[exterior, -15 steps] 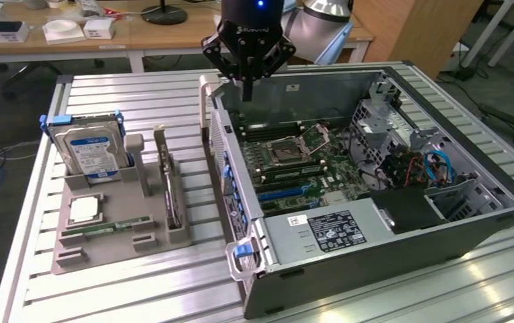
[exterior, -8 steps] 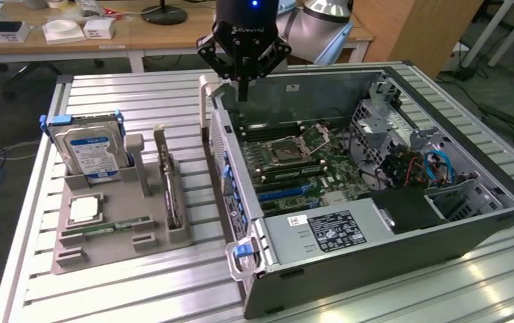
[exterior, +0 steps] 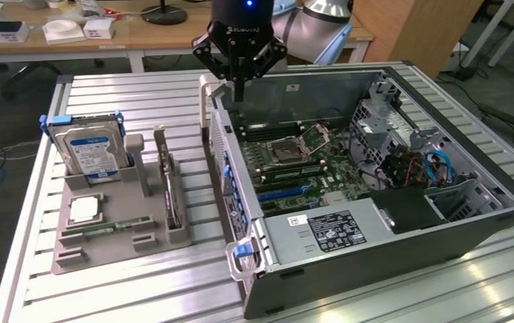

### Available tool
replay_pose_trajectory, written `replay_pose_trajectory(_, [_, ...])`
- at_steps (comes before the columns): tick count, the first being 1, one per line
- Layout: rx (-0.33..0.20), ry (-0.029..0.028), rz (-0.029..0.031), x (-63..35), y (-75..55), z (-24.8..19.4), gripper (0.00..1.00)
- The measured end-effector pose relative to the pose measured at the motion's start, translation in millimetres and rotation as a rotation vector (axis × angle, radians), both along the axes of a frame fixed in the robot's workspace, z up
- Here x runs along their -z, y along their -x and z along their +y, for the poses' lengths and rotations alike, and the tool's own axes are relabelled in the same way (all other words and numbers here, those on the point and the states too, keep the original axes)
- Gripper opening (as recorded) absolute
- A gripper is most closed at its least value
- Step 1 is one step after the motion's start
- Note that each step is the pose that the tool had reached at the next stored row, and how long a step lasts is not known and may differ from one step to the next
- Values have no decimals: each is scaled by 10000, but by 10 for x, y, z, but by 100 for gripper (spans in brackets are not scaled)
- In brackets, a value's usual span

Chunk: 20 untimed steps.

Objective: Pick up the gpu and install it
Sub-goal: 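Reach for the gpu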

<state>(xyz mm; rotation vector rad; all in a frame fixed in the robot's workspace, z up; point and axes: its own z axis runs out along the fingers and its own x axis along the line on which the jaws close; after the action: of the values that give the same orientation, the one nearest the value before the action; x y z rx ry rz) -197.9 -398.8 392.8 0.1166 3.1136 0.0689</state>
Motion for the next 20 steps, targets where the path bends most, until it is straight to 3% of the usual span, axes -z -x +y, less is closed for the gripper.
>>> replay_pose_trajectory(20, [0,1,0,0,182,0,10])
